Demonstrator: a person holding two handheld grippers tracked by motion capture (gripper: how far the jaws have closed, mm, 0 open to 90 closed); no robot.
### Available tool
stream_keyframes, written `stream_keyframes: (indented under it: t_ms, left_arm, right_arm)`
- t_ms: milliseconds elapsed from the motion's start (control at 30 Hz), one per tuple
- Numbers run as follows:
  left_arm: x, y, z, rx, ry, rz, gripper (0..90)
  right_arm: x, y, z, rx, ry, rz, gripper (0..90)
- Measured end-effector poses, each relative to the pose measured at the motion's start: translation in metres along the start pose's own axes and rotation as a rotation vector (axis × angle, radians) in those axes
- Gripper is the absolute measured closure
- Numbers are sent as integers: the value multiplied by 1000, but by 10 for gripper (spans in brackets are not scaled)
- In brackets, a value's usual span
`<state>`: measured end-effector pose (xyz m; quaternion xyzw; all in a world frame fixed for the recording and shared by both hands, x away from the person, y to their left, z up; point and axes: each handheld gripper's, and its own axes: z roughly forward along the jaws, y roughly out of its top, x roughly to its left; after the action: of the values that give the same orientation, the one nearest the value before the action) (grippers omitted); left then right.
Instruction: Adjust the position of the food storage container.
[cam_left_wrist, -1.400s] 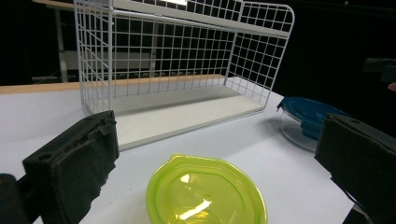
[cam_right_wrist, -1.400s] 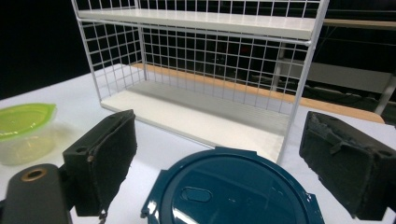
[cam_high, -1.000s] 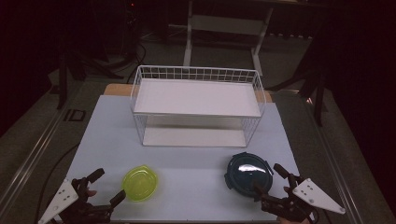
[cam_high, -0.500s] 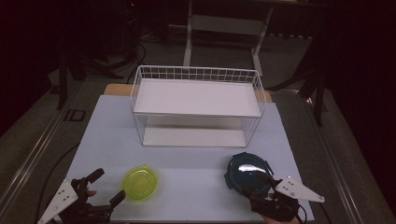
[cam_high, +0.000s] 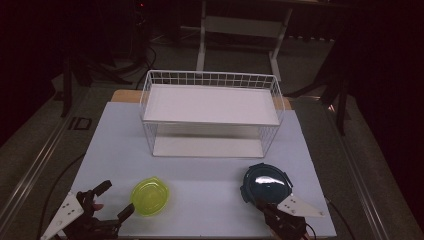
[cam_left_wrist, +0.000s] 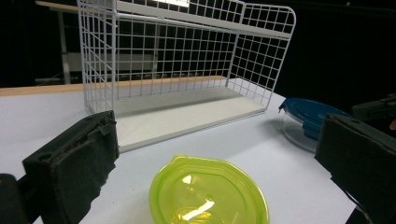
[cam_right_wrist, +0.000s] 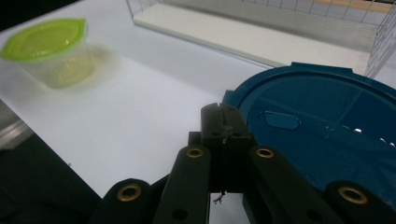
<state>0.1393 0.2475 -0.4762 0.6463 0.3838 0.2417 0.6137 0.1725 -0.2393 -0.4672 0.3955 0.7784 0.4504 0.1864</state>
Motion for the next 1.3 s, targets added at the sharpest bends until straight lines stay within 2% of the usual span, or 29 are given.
stream_keyframes:
  t_ms: [100,367,667,900,1300]
  left_arm:
    - [0,0,0,-2,0,0,0]
    - [-1,0,0,-2,-2,0,0]
    - [-1,0,0,-1,-1,2,0]
    - [-1,0,0,-1,-3,4,0]
    - [-1,0,0,-2,-3,4,0]
  right_arm:
    - [2,-2,4,24,13,7,900]
    - [1,-6,12,58,-4,28,900]
    - [4,-8,20,98,7,38,900]
    - [4,-11,28,137,-17,43,900]
    - [2,-4,36,145,-14,46,900]
